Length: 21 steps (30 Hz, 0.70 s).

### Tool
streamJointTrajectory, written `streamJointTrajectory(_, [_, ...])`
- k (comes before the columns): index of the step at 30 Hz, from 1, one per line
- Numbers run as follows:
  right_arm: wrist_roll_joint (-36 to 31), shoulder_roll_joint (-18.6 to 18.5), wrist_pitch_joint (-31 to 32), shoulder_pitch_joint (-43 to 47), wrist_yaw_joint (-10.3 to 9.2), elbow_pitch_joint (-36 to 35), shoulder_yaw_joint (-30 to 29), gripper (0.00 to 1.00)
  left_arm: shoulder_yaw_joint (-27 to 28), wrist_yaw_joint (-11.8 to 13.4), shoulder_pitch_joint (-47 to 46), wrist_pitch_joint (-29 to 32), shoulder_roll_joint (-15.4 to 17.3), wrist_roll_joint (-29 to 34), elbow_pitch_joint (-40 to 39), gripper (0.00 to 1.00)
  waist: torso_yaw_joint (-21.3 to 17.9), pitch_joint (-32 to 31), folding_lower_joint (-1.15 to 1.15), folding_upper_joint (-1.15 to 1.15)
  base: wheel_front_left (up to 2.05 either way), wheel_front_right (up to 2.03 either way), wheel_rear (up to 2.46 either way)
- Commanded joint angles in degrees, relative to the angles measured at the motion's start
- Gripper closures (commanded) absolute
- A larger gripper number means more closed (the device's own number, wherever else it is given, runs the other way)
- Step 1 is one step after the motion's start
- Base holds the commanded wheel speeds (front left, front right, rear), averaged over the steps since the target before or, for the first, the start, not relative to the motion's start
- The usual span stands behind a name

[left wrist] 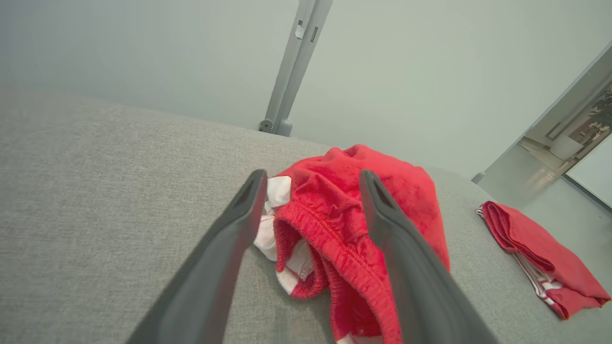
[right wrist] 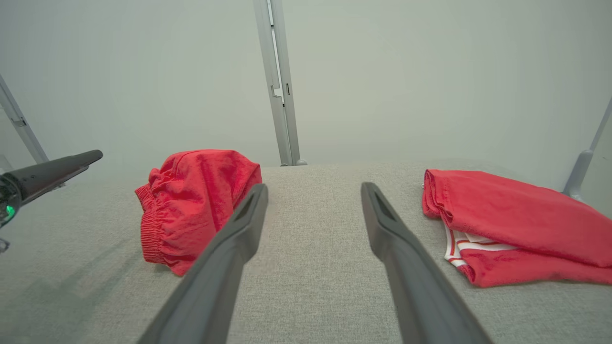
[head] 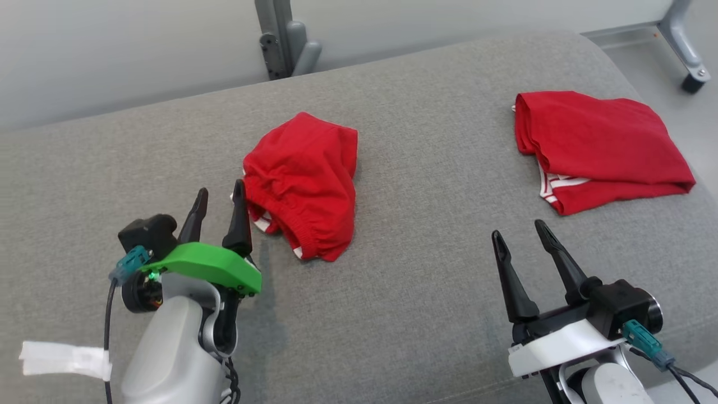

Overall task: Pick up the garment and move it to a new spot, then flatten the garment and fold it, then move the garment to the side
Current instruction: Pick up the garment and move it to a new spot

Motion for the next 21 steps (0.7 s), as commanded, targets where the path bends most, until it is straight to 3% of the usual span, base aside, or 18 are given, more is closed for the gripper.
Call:
streamJointTrajectory(1, [0.26,-0.31,-0.17,0.74,-0.09,-0.11,-0.09,0.0,0.57,0.1,2.38,-0.38,0.07,-0.48,-1.34,0.0,3.5,-2.94,0.0,0.0,0.0,0.0,0.0])
streamJointTrajectory(11, [0.49,0.02,-0.17,3.36,-0.09,-0.27,-1.07,0.0,4.91,1.58,17.57,-0.44,-0.15,5.18,-18.04,0.0,8.85,-5.65,0.0,0.0,0.0,0.0,0.0])
streamJointTrajectory(17, [0.66,0.1,-0.17,5.34,-0.09,-0.22,-1.86,0.0,3.96,1.73,26.55,-0.45,0.01,15.84,-25.42,0.0,10.58,-7.73,0.0,0.0,0.0,0.0,0.0])
streamJointTrajectory(21, [0.72,-0.14,-0.17,7.0,-0.09,-0.53,-2.3,0.0,4.88,2.41,31.07,-0.45,-0.11,19.55,-29.73,0.0,11.03,-9.22,0.0,0.0,0.0,0.0,0.0])
